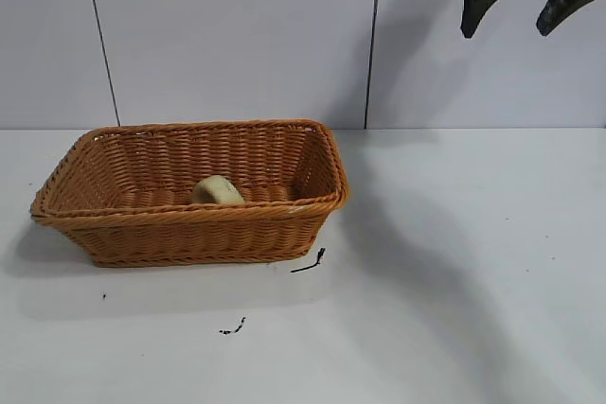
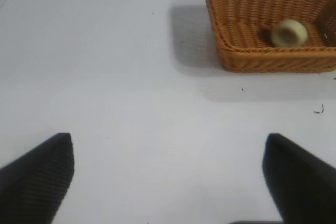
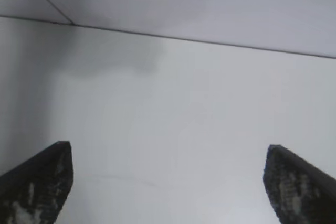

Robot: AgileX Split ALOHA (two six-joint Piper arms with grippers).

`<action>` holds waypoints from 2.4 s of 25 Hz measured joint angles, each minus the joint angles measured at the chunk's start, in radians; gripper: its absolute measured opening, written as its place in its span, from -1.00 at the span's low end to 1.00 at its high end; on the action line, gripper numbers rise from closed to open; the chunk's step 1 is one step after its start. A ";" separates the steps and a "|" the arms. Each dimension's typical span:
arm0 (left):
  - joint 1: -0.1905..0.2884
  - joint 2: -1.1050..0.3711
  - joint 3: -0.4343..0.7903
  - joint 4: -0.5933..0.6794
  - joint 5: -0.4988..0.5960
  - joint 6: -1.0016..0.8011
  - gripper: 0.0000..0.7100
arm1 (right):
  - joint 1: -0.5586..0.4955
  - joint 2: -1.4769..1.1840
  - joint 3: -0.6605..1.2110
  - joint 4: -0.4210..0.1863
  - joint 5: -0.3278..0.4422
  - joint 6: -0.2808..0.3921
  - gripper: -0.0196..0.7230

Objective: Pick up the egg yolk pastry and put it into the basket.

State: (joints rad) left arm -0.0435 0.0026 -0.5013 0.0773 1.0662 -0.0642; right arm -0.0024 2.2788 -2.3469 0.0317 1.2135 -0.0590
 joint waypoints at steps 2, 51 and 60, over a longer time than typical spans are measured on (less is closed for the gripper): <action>0.000 0.000 0.000 0.000 0.000 0.000 0.96 | 0.001 -0.072 0.096 0.009 -0.001 -0.001 0.89; 0.000 0.000 0.000 0.000 0.000 0.000 0.96 | 0.024 -2.283 1.848 -0.039 -0.189 0.014 0.89; 0.000 0.000 0.000 0.000 0.000 0.000 0.96 | 0.024 -2.283 1.850 -0.041 -0.189 0.017 0.89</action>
State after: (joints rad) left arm -0.0435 0.0026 -0.5013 0.0773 1.0662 -0.0642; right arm 0.0220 -0.0043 -0.4973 -0.0094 1.0248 -0.0422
